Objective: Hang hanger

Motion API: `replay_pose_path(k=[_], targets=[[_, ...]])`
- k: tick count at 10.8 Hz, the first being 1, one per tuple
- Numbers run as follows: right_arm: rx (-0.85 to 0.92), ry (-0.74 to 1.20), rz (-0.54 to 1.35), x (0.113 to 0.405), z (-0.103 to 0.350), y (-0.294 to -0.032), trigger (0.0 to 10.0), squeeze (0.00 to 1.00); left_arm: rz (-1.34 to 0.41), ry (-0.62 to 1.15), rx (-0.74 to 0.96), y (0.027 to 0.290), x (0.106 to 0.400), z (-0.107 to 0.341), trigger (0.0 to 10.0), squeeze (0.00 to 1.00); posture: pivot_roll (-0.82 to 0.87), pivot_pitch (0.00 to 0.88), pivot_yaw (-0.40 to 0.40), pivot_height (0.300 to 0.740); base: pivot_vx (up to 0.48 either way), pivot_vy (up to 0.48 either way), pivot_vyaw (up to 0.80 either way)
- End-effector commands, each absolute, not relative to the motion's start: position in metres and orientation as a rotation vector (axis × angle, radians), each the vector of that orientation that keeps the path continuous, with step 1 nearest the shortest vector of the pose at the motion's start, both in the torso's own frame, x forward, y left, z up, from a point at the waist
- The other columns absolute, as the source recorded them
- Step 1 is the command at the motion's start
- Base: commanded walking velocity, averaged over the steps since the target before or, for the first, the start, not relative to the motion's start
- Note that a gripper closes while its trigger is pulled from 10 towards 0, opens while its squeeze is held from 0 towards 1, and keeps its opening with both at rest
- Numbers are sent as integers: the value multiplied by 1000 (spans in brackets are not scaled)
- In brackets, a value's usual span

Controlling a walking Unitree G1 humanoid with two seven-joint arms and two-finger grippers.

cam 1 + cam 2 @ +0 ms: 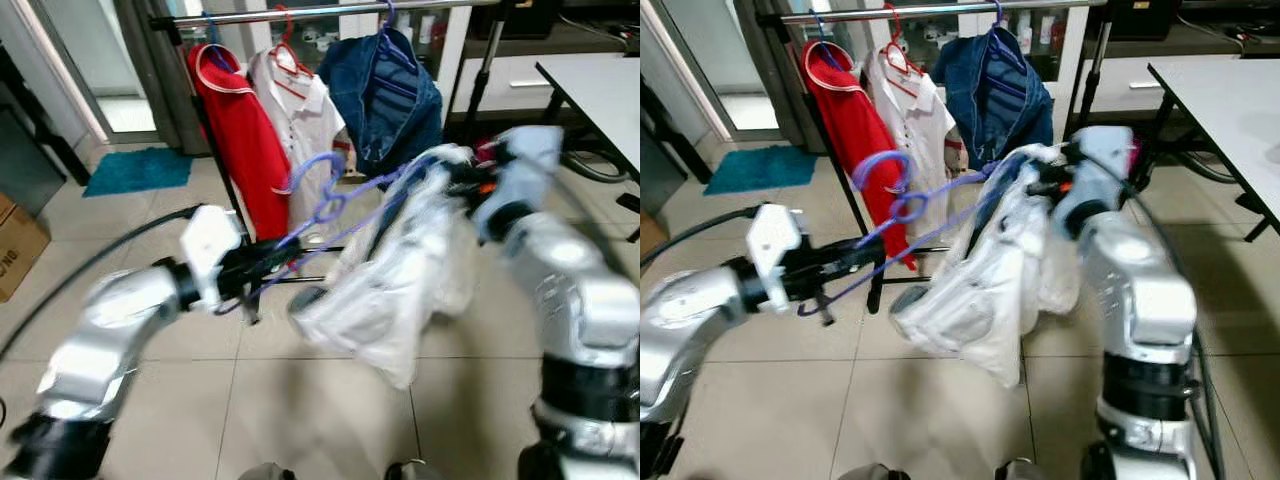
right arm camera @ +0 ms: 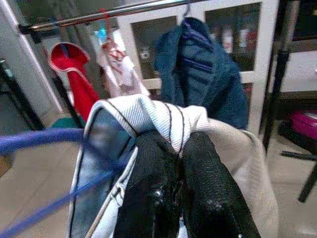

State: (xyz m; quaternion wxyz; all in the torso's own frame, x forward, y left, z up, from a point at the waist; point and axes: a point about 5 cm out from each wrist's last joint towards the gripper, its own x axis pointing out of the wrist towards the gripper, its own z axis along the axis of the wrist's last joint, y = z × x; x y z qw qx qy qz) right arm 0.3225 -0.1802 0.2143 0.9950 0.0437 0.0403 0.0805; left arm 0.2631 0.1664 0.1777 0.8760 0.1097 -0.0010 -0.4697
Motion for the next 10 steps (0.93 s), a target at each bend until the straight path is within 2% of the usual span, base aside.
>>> replay_pose_path(k=[1, 3, 4, 5, 6, 7, 8, 9, 10], targets=[[75, 6, 122, 326, 229, -192, 0, 0, -974, -13, 217, 178, 256, 187, 0, 0, -106, 26, 77, 740, 0, 0, 0], [97, 27, 48, 331, 220, -214, 0, 0, -1032, 55, 140, 194, 229, 189, 0, 0, -99, 26, 70, 740, 0, 0, 0], [108, 48, 39, 331, 213, -220, 0, 0, -945, 57, 163, 205, 230, 189, 0, 0, -94, 24, 63, 740, 0, 0, 0], [124, 78, 45, 327, 203, -220, 0, 0, -784, 49, 211, 217, 239, 186, 0, 0, -89, 24, 59, 740, 0, 0, 0], [153, 119, 52, 319, 190, -216, 0, 0, -683, 36, 217, 216, 245, 179, 0, 0, -91, 24, 59, 740, 0, 0, 0], [179, 152, 81, 304, 175, -201, 4510, 0, -587, 77, 190, 207, 246, 164, 10000, 0, -95, 32, 66, 740, 0, 0, 0], [228, 160, 104, 295, 168, -189, 10000, 0, -510, 70, 192, 201, 247, 158, 10000, 0, -95, 36, 67, 740, 0, 0, 0], [243, 170, 140, 286, 163, -177, 10000, 0, -493, 64, 189, 194, 246, 155, 10000, 0, -95, 51, 73, 740, 0, 0, 0], [180, 178, 168, 272, 155, -158, 10000, 0, -413, 49, 198, 186, 250, 148, 10000, 0, -99, 65, 81, 740, 0, 0, 0]])
